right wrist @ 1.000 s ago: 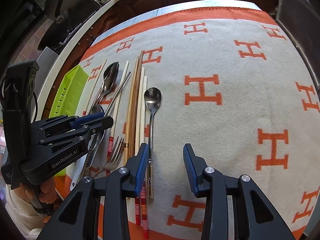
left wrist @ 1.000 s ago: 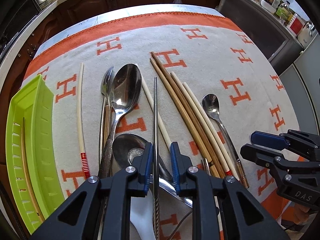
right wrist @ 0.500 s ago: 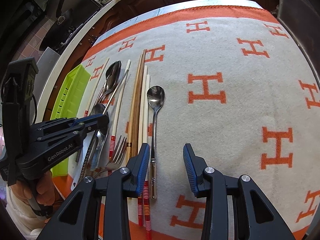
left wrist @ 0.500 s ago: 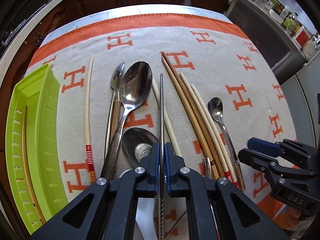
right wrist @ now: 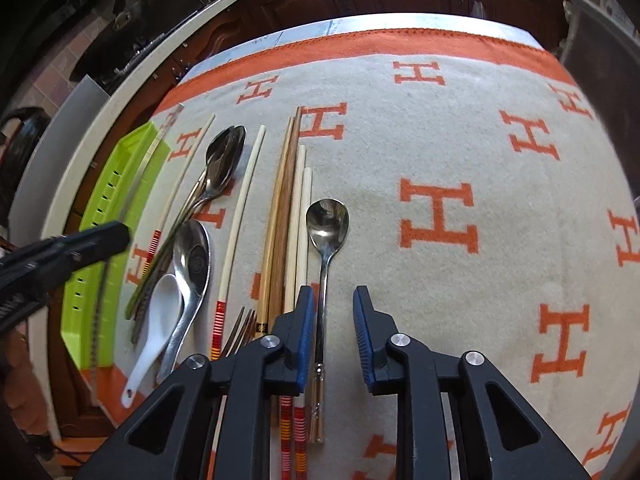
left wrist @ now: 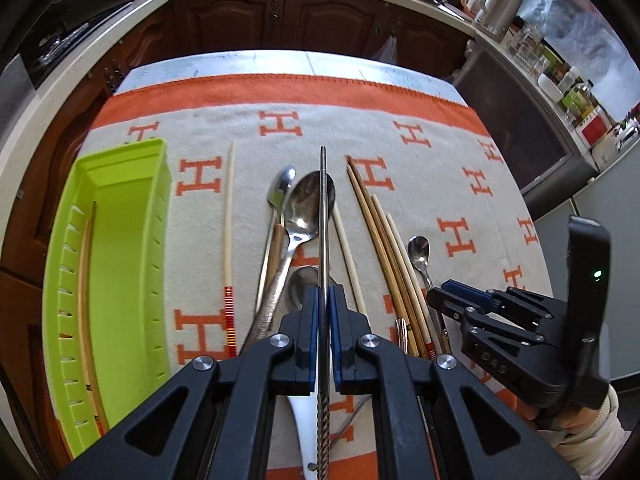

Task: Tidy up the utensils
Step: 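Place the steel chopstick in the tray with the left tool while the right tool grasps a spoon, then carry the small steel spoon into the green tray and release it with the right tool, then grasp a red-banded wooden chopstick with the left tool while the right tool grasps a striped chopstick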

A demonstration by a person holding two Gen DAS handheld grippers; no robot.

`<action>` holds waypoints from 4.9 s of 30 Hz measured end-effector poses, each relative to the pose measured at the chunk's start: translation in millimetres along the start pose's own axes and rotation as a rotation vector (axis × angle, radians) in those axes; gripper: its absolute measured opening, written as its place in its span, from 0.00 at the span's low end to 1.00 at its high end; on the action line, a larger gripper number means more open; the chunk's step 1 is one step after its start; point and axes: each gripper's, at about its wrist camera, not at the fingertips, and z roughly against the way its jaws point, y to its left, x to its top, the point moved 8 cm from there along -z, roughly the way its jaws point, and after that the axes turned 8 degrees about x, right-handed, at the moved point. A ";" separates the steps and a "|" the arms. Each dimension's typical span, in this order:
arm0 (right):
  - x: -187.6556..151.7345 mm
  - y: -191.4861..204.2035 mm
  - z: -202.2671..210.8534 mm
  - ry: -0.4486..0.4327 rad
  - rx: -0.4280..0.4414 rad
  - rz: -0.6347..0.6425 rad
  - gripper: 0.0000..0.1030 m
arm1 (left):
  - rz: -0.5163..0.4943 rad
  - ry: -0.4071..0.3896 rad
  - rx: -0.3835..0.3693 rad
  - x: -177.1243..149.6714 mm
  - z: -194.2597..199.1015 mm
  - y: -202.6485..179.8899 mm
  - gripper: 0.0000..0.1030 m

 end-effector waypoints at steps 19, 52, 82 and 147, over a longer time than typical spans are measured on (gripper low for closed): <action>-2.6 8.2 1.4 0.020 -0.175 0.040 0.03 | 0.145 -0.052 0.341 -11.2 32.8 162.5 0.03; 52.8 292.8 1.0 0.071 0.110 0.109 0.03 | 0.317 -0.135 0.423 -55.1 62.5 252.4 0.52; 48.3 287.3 -47.5 0.127 0.074 0.045 0.05 | 0.318 -0.109 0.419 -75.7 48.3 260.6 0.54; 9.9 -7.0 42.7 -0.058 0.139 -0.244 0.05 | 0.006 0.158 0.228 26.5 -86.1 62.3 0.29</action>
